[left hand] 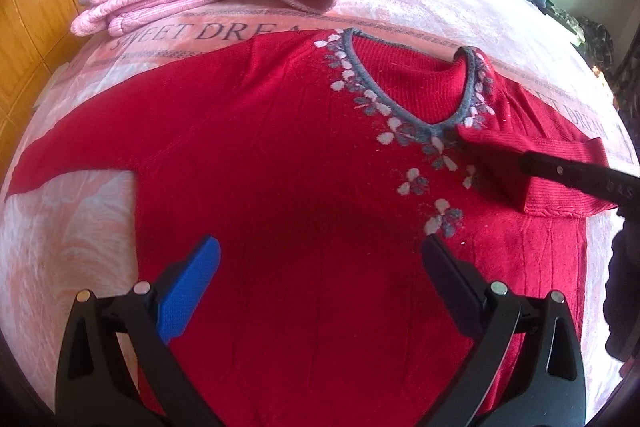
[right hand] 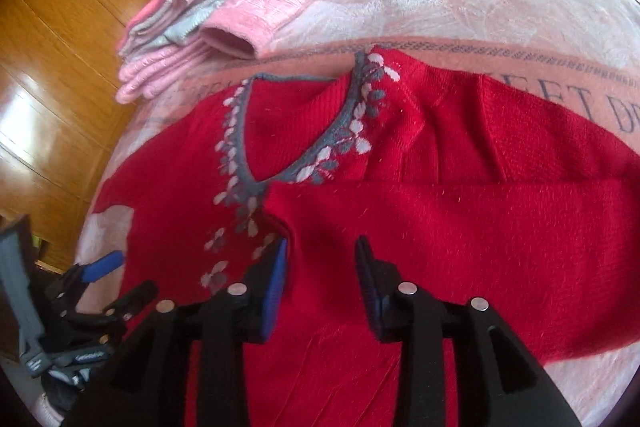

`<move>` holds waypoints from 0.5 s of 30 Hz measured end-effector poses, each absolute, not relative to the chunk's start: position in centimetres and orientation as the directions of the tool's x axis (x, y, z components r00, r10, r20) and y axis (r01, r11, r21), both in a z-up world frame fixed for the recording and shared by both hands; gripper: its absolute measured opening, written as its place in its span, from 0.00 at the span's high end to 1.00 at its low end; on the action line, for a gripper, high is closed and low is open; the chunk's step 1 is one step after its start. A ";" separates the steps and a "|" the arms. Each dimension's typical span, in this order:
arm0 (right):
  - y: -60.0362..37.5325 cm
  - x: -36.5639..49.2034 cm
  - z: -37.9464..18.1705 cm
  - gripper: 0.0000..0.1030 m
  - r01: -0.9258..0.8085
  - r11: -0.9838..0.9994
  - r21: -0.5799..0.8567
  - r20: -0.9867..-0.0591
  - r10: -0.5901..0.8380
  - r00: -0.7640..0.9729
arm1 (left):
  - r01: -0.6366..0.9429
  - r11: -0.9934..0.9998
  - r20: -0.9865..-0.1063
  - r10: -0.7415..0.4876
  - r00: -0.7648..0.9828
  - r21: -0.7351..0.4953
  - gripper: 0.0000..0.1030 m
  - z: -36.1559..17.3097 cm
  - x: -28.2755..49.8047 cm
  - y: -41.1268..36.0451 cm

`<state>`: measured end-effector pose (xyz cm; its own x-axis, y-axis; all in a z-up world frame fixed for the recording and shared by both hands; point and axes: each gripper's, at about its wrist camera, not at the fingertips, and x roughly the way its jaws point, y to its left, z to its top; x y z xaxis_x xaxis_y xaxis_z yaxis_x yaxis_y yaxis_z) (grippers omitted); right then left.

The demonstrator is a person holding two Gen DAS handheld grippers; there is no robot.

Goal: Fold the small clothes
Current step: 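Lift the sleeve with the right tool and fold it across the sweater body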

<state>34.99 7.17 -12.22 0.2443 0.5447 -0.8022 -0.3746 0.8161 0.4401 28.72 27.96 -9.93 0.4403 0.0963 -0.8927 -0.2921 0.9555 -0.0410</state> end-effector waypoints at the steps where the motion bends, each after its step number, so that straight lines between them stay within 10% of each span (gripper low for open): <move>1: 6.0 34.2 -11.7 0.60 -0.369 0.799 0.475 -0.777 0.578 0.250 | -0.278 0.959 -0.891 0.083 0.446 -0.050 0.03 -9.8 29.0 27.5; 15: -6.1 24.4 -10.0 0.55 -0.303 0.825 0.478 -0.715 0.565 0.411 | -0.180 0.976 -0.913 -0.042 0.405 -0.124 0.07 -12.1 37.0 16.6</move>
<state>24.40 -6.08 -9.97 0.4107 0.5652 -0.7155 -0.3029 0.8247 0.4777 36.95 16.60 -12.13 0.4048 -0.0415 -0.9135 -0.1800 0.9758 -0.1241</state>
